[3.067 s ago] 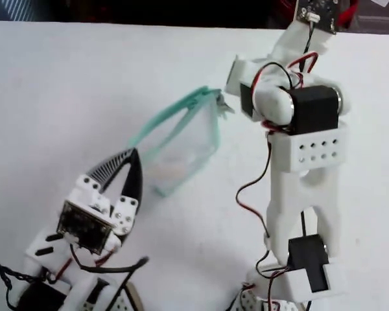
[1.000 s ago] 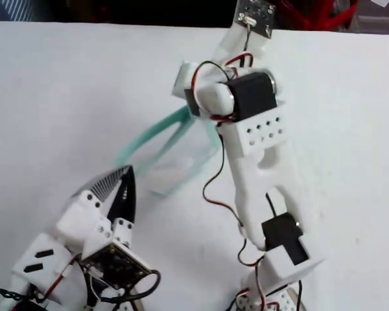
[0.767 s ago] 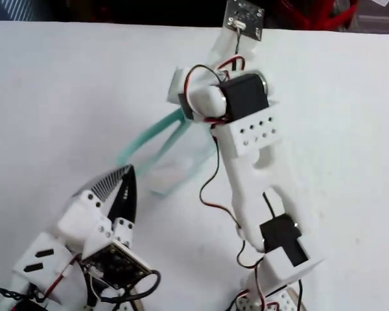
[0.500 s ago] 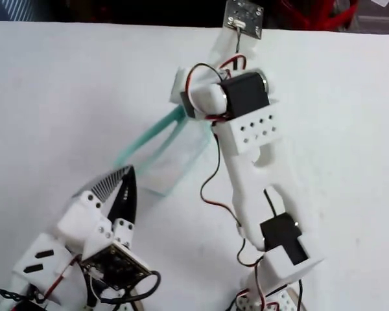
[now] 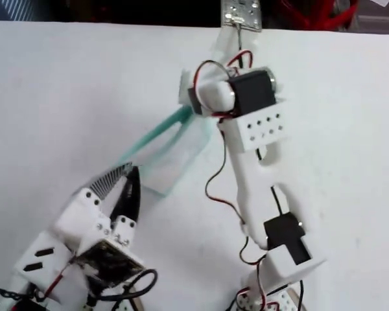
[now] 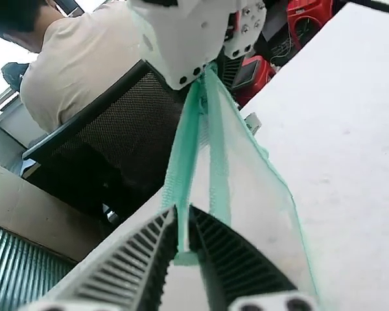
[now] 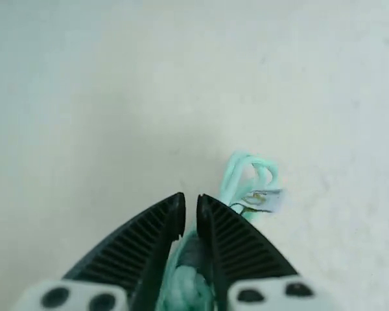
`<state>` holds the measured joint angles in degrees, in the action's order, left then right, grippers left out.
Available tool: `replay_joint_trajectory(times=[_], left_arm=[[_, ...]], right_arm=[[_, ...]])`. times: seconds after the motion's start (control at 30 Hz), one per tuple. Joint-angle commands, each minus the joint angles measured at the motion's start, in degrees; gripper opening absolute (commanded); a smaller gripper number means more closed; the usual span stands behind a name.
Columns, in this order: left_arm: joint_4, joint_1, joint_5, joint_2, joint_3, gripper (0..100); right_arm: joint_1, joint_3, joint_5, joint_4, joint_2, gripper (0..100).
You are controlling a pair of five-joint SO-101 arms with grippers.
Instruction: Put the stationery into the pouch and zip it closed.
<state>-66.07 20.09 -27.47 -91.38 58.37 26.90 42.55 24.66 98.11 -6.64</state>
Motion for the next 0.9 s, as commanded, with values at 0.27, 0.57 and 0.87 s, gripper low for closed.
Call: replay_joint_trajectory(times=[0.27,0.57,0.87], left_arm=[[0.97,-0.13,13.63,1.27,2.37,26],[-8.70,9.01,13.54,-14.11,1.76,26],[2.64,-0.84,13.63,-12.44,1.85,26]], right_arm=[[-1.19,3.08,-0.09,-1.71,3.47,1.7],[-1.71,2.99,3.34,-7.60,3.38,1.7],[-1.89,3.08,3.08,-8.22,1.98,1.7]])
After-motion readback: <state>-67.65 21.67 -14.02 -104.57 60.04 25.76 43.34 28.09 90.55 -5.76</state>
